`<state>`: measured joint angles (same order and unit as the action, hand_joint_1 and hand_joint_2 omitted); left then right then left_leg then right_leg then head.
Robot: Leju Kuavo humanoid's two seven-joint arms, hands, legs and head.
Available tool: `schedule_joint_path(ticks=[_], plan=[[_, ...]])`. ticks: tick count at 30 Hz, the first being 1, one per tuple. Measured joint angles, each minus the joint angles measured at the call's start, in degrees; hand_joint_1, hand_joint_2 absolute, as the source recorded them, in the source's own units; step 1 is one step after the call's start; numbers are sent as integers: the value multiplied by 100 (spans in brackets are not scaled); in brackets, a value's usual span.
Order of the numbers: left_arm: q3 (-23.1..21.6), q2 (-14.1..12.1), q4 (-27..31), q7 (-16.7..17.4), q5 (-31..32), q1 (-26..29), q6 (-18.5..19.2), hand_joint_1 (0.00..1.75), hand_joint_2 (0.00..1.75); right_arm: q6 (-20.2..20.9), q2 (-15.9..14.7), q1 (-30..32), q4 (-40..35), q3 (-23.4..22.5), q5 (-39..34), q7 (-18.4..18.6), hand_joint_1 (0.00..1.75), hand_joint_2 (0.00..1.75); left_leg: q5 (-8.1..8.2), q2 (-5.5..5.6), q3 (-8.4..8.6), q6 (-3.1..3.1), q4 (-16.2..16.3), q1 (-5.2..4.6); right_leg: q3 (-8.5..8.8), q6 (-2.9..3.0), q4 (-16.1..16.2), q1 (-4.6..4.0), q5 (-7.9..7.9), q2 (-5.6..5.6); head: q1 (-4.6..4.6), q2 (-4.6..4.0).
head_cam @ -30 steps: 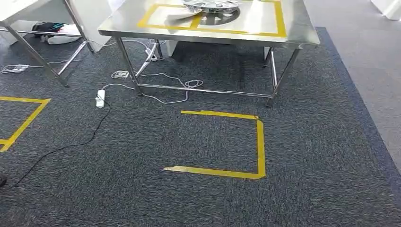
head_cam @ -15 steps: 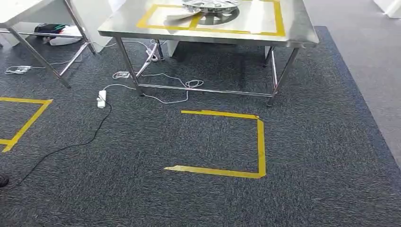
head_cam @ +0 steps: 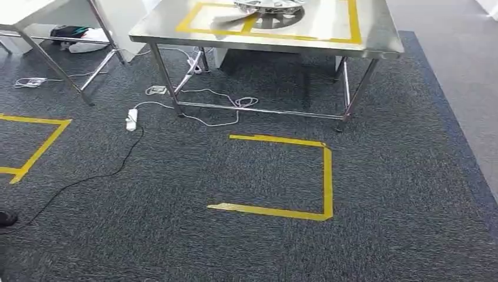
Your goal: Take the parts from the cabinet and place them on the table.
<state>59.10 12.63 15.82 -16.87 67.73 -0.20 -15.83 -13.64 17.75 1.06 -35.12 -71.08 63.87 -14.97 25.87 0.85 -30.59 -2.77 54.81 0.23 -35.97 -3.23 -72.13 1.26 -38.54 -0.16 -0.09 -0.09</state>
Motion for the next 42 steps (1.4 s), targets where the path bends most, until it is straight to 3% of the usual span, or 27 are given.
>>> schedule_joint_path(ticks=[1, 3, 4, 5, 6, 10, 12, 14, 15, 16, 17, 19, 20, 21, 25, 27, 28, 30, 31, 32, 34, 35, 36, 38, 40, 41, 42], plan=[[2, 0, 0, 2, -2, 2, 13, 0, 0, 0, 0, 2, 2, 0, 9, 4, 0, 0, -8, 40, -14, 21, 15, 16, -17, -20, -10, 20, 87, -1, 2, 0], [7, 2, 0, 2, -6, -2, 26, 0, 0, 2, 0, 6, 11, -7, 11, 4, 0, 0, 2, 167, -39, 98, 74, 66, 336, -77, 699, 84, 568, 19, 0, 0], [9, 4, 0, 2, -6, -9, 31, 0, 0, 2, 0, 5, 11, -9, 13, 4, 0, 0, 22, 235, -70, 162, 142, 101, 637, -118, 1285, 132, 834, 115, 2, 0], [13, -11, 2, 2, -6, -17, 31, 0, 0, 2, 4, 3, 22, -11, 15, 6, 0, 0, 47, 290, -127, 230, 221, 101, 786, -172, 1556, 172, 740, 432, 15, 0], [22, -13, 2, 17, -6, -29, 52, 0, 0, 9, 15, -7, 35, -9, 37, 7, 0, 0, 75, 342, -183, 291, 322, 82, 741, -47, 1569, 136, 743, 415, 39, 0], [48, -17, 0, 179, 64, 5, 212, 0, 0, 24, 11, -12, 83, -44, 182, 15, 0, 0, 13, 476, -241, 417, 312, 136, 716, 166, 1490, 107, 769, 166, 2, 0], [68, 20, 0, 260, 24, -14, 133, 0, 0, 22, -4, -26, 144, -46, 269, 9, 0, 0, 399, 91, -453, 417, 810, 109, 729, 236, 1493, 79, 794, 46, -48, 0], [96, 57, 0, 306, 2, -56, 70, 0, 0, 20, -37, -21, 221, -48, 308, 11, 0, 0, 855, -15, -851, 416, 1725, 104, 698, 261, 1487, 34, 810, -120, -52, 0], [101, 72, 0, 308, 0, -63, 59, 0, 0, 20, -59, -23, 245, -50, 312, 11, 0, 0, 963, -28, -986, 406, 2071, 104, 686, 262, 1486, 14, 810, -201, -52, 0], [105, 83, -2, 310, 0, -53, 55, 0, 0, 20, -74, -29, 265, -50, 315, 11, 0, 0, 945, -33, -991, 391, 2136, 102, 685, 265, 1486, -1, 808, -269, -52, 0], [116, 98, -2, 310, 0, -46, 53, 0, 0, 20, -87, -41, 286, -50, 315, 11, 0, 0, 787, -41, -873, 360, 1955, 93, 689, 269, 1486, -16, 805, -341, -53, 0], [136, 116, -2, 310, -6, -46, 18, 0, 0, 20, -94, -74, 315, -52, 325, 11, 0, 0, 308, -158, -378, 263, 1006, 49, 715, 270, 1487, -34, 793, -464, -55, 0], [138, 127, -2, 313, -4, -54, -11, 0, 0, 20, -96, -85, 332, -52, 349, 11, 0, 0, 160, -386, -153, 196, 564, 0, 724, 261, 1489, -35, 783, -514, -54, 0], [138, 136, -2, 313, 5, -80, -26, 0, 0, 15, -103, -86, 359, -52, 369, 9, 0, 0, 260, -556, -92, 178, 401, -72, 720, 223, 1473, -80, 759, -574, -55, 0], [149, 190, -20, 312, 11, -66, -56, 0, 0, -17, -153, -140, 461, -50, 450, 2, 0, 0, 208, -292, -155, 103, 310, -84, 766, 88, 1515, -65, 763, -823, -57, 0], [166, 208, -22, 313, 11, -62, -85, 0, 0, -53, -199, -148, 505, -46, 498, -7, 0, 0, 155, -186, -125, 40, 264, -39, 606, 52, 1231, -31, 490, -306, -13, 0], [172, 212, -22, 313, 13, -78, -85, 0, 0, -66, -225, -143, 542, -46, 527, -9, 0, 0, 136, -121, -147, 7, 264, -39, 407, 43, 794, -26, 248, -134, 13, 0], [179, 230, -31, 313, 20, -89, -96, 0, 0, -77, -262, -114, 595, -48, 544, -7, 0, 0, 118, 37, -178, -20, 269, -63, -56, 38, -123, -32, -81, -8, 13, 0], [184, 236, -35, 313, 24, -88, -98, 0, 0, -79, -269, -111, 612, -48, 562, -7, 0, 0, 113, 111, -180, -27, 271, -72, -156, 43, -273, -35, -51, 4, 9, 0], [188, 236, -37, 313, 26, -79, -103, 0, 0, -81, -282, -109, 630, -50, 579, -7, 0, 0, 110, 195, -174, -23, 272, -80, -123, 52, -141, -37, 126, 7, 9, 0], [197, 240, -46, 313, 31, -74, -103, 0, 0, -83, -289, -112, 662, -57, 625, -13, 0, 0, 103, 353, -168, -10, 289, -85, 221, 84, 674, -36, 653, 71, 7, 0], [199, 240, -46, 315, 44, -80, -103, 0, 0, -85, -291, -113, 669, -57, 645, -17, 0, 0, 102, 431, -173, -5, 307, -84, 462, 117, 1209, -35, 909, 279, 9, 0], [201, 249, -48, 313, 55, -91, -103, 0, 0, -87, -310, -116, 677, -59, 666, -22, 0, 0, 109, 474, -197, 27, 328, -107, 545, 145, 1402, -25, 830, 516, 9, 0], [205, 260, -50, 310, 64, -104, -100, 0, 0, -103, -317, -113, 706, -61, 713, -39, 0, 0, 87, 607, -253, 99, 341, -77, 578, 164, 1475, -38, 830, 424, 4, 0], [219, 269, -50, 308, 66, -71, -100, 0, 0, -109, -317, -129, 717, -61, 734, -46, 0, 0, 47, 737, -289, 180, 321, -60, 638, 249, 1505, -47, 865, 305, 4, 0], [232, 262, -50, 308, 66, -70, -98, 0, 0, -118, -317, -139, 730, -63, 754, -48, 0, 0, 87, 634, -294, 188, 384, -59, 659, 290, 1559, 2, 910, 205, 0, 0], [236, 269, -50, 299, 66, -63, -98, 0, 0, -144, -332, -143, 730, -66, 780, -55, 0, 0, 243, 311, -381, 231, 569, -80, 671, 308, 1575, -6, 912, 146, -22, 0]])
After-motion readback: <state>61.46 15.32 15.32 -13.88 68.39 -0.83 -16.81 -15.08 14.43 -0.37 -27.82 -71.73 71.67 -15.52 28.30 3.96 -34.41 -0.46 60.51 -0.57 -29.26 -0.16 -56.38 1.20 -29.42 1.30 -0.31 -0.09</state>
